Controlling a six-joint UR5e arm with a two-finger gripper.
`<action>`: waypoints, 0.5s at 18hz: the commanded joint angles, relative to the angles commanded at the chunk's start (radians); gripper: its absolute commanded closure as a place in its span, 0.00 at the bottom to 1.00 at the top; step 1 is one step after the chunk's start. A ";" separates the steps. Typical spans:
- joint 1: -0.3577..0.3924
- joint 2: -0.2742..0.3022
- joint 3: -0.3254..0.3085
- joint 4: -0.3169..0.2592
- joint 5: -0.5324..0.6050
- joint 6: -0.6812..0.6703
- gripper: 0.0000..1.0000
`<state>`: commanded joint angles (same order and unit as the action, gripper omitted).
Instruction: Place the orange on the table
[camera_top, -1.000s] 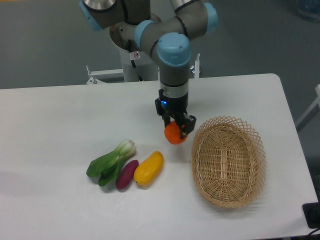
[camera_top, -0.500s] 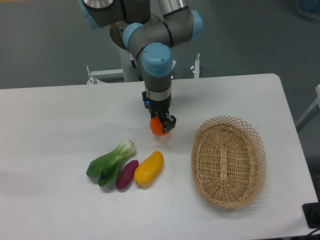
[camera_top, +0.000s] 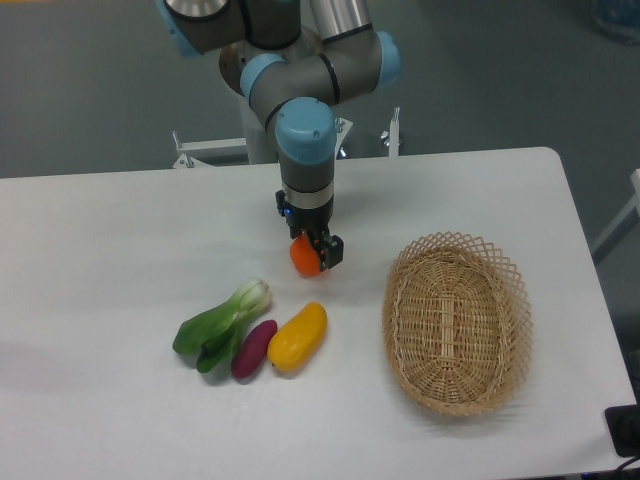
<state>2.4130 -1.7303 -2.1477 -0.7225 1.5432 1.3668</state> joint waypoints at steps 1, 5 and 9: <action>0.000 -0.002 0.011 -0.002 0.000 0.000 0.00; 0.002 -0.002 0.035 -0.002 0.002 0.000 0.00; 0.002 -0.011 0.086 -0.005 0.003 -0.012 0.00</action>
<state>2.4145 -1.7410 -2.0619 -0.7271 1.5463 1.3546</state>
